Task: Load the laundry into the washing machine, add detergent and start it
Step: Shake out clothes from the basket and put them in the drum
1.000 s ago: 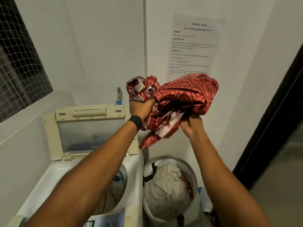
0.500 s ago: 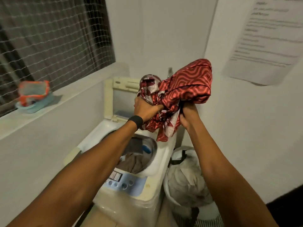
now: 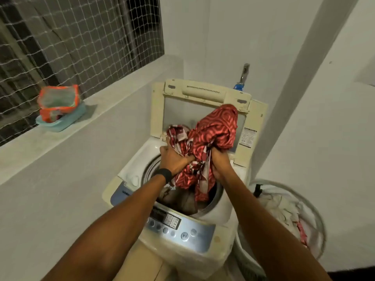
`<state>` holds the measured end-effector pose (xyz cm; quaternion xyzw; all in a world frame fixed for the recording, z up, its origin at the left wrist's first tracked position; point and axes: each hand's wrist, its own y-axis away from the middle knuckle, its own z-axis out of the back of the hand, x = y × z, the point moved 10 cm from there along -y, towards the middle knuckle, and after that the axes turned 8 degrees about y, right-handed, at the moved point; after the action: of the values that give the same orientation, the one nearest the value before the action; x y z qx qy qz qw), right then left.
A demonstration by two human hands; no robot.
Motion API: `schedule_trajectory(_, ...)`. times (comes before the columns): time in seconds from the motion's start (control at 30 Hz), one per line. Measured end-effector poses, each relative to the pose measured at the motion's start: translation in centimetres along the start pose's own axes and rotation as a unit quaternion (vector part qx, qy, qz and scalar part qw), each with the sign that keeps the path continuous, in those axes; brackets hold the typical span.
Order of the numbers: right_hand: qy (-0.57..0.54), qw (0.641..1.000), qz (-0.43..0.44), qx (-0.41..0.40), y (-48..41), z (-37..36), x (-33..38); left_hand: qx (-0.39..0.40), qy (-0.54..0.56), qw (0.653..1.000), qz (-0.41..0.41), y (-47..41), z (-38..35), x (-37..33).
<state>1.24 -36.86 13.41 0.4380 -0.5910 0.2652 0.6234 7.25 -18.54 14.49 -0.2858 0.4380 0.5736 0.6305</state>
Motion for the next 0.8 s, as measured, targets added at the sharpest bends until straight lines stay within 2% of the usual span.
schedule_trajectory(0.13, 0.06, 0.998, -0.016, -0.025, -2.5, -2.0, -4.6, 0.111, -0.047, 0.993, -0.014, -4.8, -1.9, 4.5)
schedule_trajectory(0.23, 0.071, 0.996, -0.019, -0.047, -3.8, -2.9, -7.9, 0.193, -0.097, 0.976, 0.03, -8.1, -3.1, 9.0)
schedule_trajectory(0.33, 0.148, 0.987, -0.068, -0.001, -4.8, -4.3, -12.1, 0.255, -0.146, 0.954, 0.063, -10.0, -4.0, 13.1)
schedule_trajectory(0.47, 0.31, 0.938, -0.113, 0.102, -5.6, -5.6, -16.7, 0.275, -0.186, 0.941, 0.061, -11.7, -4.4, 14.8)
schedule_trajectory(0.63, 0.369, 0.909, -0.123, 0.148, -5.7, -7.0, -16.2, 0.296, -0.199, 0.933, 0.037, -12.9, -5.9, 14.5)
schedule_trajectory(0.8, 0.404, 0.899, -0.126, 0.11, -5.6, -4.0, -15.5, 0.291, -0.17, 0.941, -0.023, -12.8, -7.9, 10.4)
